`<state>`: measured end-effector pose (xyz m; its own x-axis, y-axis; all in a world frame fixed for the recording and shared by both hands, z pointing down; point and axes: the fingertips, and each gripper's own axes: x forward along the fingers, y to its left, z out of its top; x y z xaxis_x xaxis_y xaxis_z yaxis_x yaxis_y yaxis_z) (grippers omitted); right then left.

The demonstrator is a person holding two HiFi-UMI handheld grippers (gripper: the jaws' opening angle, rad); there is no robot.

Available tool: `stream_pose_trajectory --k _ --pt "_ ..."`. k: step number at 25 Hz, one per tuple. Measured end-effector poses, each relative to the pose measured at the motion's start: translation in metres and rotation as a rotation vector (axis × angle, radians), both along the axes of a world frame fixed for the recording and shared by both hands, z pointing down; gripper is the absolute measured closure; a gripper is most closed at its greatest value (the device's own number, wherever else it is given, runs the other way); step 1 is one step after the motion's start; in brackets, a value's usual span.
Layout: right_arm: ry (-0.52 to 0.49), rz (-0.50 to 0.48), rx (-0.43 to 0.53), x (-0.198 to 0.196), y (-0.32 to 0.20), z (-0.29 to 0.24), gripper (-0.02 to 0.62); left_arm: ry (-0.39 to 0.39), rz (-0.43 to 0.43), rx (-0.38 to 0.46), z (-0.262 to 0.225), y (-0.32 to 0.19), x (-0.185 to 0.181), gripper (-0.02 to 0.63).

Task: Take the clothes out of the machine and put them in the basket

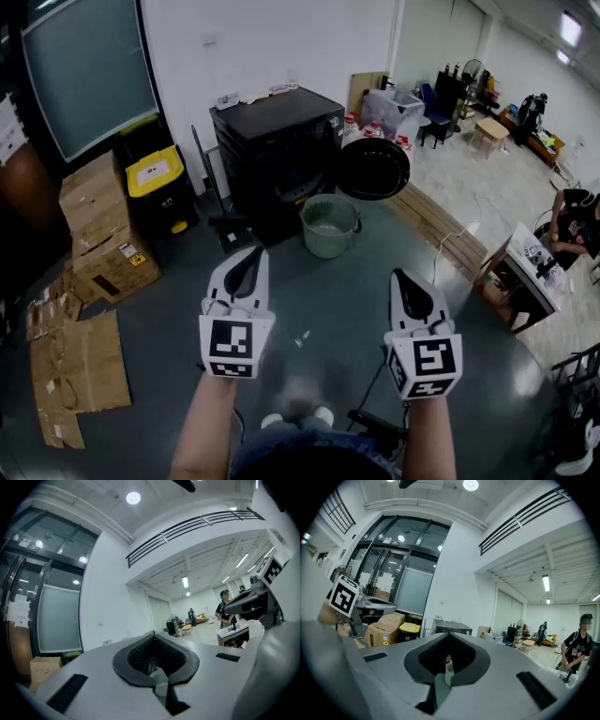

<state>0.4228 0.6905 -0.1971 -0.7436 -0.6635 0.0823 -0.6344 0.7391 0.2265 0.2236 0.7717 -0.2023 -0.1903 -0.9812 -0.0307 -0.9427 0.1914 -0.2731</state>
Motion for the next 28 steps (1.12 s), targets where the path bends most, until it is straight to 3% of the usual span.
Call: stream_pose_trajectory --k 12,16,17,18,19,22,28 --pt "-0.08 0.025 0.001 -0.022 0.001 -0.034 0.598 -0.022 -0.015 0.036 -0.036 0.012 -0.047 0.603" --pt "-0.124 0.095 -0.024 -0.028 0.009 -0.032 0.599 0.028 0.014 0.011 -0.026 0.023 -0.067 0.6" --pt "-0.131 0.1 -0.048 -0.032 0.01 -0.028 0.55 0.06 0.024 0.005 -0.024 0.024 -0.072 0.518" --pt "-0.139 0.097 -0.071 -0.038 0.013 -0.025 0.324 0.093 0.029 0.004 -0.022 0.025 -0.077 0.269" --pt "-0.152 0.096 -0.085 -0.043 0.016 -0.023 0.105 0.117 0.024 0.012 -0.021 0.027 -0.082 0.076" --pt "-0.188 0.126 -0.081 -0.047 0.029 -0.019 0.046 0.127 0.001 0.038 -0.018 0.038 -0.097 0.051" --pt "-0.178 0.076 -0.054 -0.067 0.063 -0.02 0.041 0.163 0.049 -0.022 -0.007 0.049 -0.109 0.044"
